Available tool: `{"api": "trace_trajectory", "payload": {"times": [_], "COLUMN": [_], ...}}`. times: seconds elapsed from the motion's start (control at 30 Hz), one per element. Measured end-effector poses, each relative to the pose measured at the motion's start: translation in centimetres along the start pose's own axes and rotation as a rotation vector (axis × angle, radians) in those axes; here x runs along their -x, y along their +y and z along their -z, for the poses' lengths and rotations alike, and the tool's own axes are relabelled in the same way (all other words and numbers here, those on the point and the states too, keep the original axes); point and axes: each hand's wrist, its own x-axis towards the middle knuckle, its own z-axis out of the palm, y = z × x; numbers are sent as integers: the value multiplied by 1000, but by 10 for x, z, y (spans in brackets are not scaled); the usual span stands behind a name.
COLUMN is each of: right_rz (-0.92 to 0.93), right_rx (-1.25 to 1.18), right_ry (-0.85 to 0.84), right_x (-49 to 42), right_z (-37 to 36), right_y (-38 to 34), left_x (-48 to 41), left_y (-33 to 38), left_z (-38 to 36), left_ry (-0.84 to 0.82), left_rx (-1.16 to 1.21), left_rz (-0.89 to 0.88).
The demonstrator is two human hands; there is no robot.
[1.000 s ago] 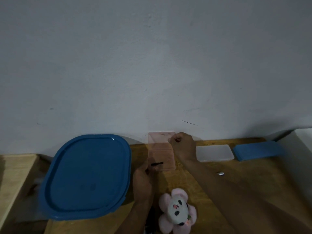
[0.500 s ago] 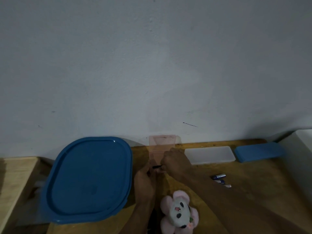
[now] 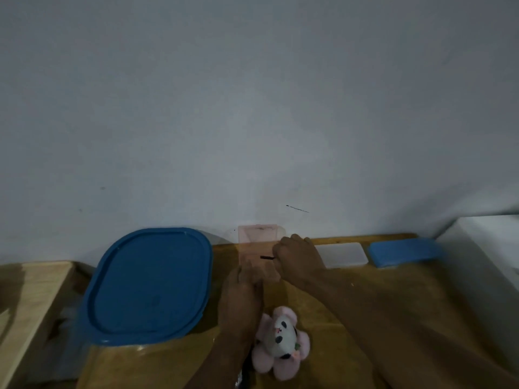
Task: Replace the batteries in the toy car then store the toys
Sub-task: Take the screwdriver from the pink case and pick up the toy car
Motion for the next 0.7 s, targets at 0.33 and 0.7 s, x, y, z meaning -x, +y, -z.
{"api": "trace_trajectory", "payload": {"times": [0.33,0.7], "right_rz": [-64,-39], "right_rx": [-18,-60], "right_ry": [82,71], "right_x": [104,268], "right_z": [44,58], "right_y": [57,116], "left_x": [46,179], "left_y": [86,175], "left_z": [40,-4], "left_ry": [-40,70], "left_rx": [-497,-493], "left_rz": [-350,-363]}}
